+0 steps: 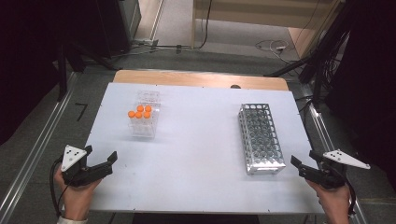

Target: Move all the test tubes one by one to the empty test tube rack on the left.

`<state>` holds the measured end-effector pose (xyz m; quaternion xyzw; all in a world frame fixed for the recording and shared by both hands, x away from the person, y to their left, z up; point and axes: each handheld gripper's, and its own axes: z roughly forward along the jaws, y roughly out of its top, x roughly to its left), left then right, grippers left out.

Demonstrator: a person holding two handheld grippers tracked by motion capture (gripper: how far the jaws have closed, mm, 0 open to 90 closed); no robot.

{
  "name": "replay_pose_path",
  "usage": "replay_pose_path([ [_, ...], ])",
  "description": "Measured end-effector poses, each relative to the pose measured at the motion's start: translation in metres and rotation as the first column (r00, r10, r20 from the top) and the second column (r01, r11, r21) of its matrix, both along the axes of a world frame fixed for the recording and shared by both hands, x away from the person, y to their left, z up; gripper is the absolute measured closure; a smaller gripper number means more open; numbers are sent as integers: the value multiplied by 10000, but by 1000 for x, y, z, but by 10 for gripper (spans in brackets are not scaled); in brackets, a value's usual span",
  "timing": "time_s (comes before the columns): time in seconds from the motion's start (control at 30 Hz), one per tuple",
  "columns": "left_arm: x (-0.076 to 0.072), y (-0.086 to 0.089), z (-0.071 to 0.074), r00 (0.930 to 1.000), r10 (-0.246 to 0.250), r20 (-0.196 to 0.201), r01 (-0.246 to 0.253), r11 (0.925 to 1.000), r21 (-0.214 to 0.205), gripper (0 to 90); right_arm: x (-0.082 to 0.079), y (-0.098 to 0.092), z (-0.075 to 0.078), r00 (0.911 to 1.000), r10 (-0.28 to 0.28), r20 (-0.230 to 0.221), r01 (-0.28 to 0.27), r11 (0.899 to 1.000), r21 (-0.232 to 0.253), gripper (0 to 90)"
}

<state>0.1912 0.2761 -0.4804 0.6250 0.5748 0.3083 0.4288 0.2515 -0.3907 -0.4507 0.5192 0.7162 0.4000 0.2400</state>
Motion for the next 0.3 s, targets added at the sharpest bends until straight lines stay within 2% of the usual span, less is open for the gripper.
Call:
replay_pose_path([
  [0.3,3,-2,-9,9993,-54,-381,63,9997,247,90,0,-11,-8,9989,-406,-215,405,9992,-49,182],
])
